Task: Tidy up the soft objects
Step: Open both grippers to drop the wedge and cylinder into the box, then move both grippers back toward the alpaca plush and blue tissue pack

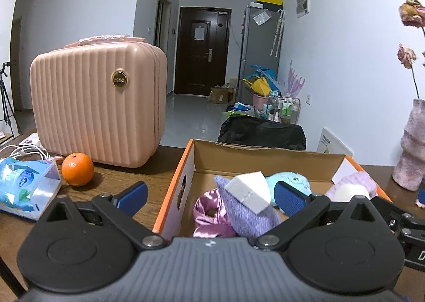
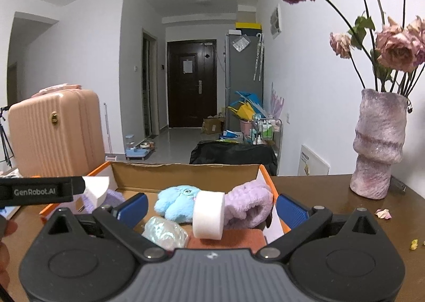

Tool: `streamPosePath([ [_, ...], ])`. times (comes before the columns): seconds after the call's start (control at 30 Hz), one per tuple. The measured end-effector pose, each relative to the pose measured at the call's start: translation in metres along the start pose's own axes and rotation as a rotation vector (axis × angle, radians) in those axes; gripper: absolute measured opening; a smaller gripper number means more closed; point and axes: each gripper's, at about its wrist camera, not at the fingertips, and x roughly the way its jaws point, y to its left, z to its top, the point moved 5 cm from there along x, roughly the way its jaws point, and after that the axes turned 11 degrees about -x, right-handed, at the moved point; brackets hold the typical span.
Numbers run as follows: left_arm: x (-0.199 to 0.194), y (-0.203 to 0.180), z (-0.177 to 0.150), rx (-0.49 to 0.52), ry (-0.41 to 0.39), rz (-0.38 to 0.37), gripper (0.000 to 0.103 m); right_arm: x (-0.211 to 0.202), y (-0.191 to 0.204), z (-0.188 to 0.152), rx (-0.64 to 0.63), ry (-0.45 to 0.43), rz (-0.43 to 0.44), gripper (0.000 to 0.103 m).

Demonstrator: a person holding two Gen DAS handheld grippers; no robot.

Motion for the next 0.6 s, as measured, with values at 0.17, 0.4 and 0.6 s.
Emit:
streamPosePath([
  [0.17,-0.018,0.006,-0.007,0.019,0.002,-0.009,0.103,-0.019,0.002,-0.008,-0.027,-0.004,0.006,0.103],
  [0.4,-0.043,0.016,-0.018,0.045,0.007,-0.017,0.103,-0.045,0.004,-0.024,-0.057,0.009,0.012,0.103],
  [0.6,-0.063,0.023,-0.031,0.074,0.024,-0.019,0.103,-0.062,0.003,-0.038,-0.059,0.033,0.013,0.103],
])
